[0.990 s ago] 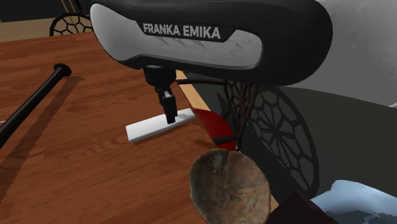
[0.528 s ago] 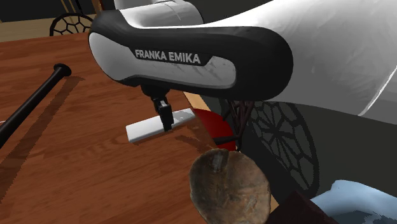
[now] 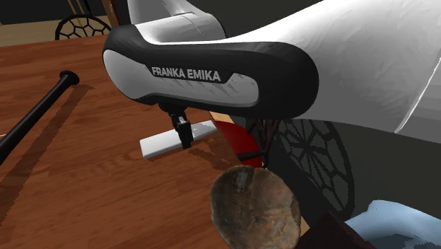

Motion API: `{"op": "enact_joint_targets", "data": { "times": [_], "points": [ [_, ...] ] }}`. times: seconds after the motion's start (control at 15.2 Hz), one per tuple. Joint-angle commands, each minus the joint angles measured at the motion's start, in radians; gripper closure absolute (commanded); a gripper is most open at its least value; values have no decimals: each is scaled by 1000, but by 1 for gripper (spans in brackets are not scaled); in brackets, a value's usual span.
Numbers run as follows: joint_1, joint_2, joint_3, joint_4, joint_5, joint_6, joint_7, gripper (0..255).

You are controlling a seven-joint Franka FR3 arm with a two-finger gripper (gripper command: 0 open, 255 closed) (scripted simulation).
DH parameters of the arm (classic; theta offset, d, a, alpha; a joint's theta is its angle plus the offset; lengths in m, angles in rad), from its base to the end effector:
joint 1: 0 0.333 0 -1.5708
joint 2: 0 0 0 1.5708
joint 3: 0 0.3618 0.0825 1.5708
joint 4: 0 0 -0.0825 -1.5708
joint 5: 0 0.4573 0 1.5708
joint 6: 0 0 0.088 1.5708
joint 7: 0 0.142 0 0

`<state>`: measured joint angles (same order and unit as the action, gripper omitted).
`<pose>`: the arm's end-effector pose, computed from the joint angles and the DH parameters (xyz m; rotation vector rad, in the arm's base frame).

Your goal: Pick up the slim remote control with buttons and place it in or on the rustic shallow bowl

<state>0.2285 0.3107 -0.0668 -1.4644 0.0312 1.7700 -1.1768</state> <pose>0.7296 0.1287 0.4982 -2.4583 -1.9384 -0.0017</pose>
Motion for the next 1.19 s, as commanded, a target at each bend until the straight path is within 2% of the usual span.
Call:
{"op": "enact_joint_targets", "data": {
  "times": [0.0, 0.07, 0.66, 1.12],
  "points": [
    [0, 0, 0, 0, 0, 0, 0, 0],
    [0, 0, 0, 0, 0, 0, 0, 255],
    [0, 0, 0, 0, 0, 0, 0, 255],
    [-2, 8, 0, 106, 0, -98, 1, 255]
  ]
}}
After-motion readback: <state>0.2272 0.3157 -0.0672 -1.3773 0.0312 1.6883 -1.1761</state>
